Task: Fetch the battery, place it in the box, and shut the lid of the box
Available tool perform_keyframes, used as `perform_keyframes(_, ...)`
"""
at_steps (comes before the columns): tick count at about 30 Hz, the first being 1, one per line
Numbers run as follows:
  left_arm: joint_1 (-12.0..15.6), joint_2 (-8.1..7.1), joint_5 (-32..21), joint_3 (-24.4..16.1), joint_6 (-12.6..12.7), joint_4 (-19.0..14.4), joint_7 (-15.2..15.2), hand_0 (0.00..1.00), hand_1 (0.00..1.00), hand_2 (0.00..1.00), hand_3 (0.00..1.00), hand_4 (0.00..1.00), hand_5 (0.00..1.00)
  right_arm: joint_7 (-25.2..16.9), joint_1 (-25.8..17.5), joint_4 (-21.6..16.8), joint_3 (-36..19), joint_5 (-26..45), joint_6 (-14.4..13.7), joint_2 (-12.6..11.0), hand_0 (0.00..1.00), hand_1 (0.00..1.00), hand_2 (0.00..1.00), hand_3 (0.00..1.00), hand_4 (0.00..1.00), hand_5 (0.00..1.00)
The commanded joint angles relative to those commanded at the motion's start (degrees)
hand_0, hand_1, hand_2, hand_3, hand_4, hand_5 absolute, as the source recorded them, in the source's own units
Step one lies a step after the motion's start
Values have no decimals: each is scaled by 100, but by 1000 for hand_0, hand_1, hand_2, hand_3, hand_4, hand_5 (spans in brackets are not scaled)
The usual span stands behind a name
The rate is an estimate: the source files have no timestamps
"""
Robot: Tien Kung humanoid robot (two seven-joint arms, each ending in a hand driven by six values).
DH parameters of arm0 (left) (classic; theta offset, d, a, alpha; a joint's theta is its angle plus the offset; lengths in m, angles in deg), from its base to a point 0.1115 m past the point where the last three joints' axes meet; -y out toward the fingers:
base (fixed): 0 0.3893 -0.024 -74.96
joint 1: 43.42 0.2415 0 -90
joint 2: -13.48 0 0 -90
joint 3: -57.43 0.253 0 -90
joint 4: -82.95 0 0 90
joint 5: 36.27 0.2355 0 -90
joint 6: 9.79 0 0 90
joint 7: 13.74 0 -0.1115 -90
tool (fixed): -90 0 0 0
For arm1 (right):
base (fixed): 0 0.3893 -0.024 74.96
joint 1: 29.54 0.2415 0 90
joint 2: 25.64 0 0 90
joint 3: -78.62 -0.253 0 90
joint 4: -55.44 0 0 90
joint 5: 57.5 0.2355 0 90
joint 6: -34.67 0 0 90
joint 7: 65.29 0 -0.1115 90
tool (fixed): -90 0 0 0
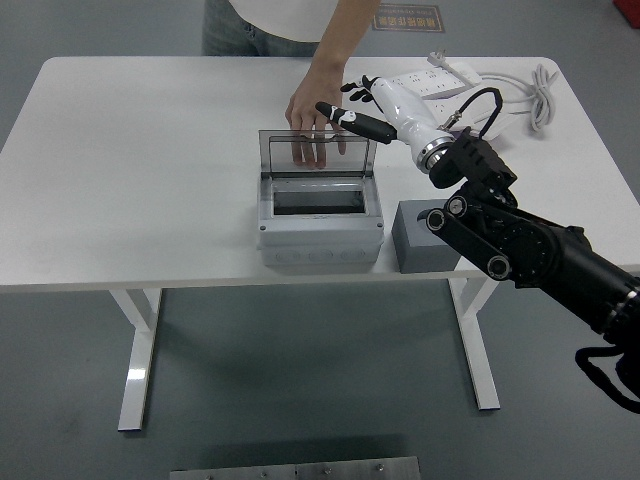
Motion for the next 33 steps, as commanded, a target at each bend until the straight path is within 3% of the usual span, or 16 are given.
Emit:
perform_keyframes(11,-51,-16,35,-16,-12,1,12,662,736,698,614,643,282,76,34,-32,405,53,14,151,998,836,804,869,998,998)
perform_keyframes(23,-44,-18,-27,16,10,6,-18,662,736,697,614,640,284,156,-16,-149,798,172,117,76,987,806,791,863,998,998)
perform_keyframes(33,-36,-10,-78,43,27,8,-39,662,736,698,613,637,287,259,-13,-305,874,132,1,10,952,762,763,849,998,998)
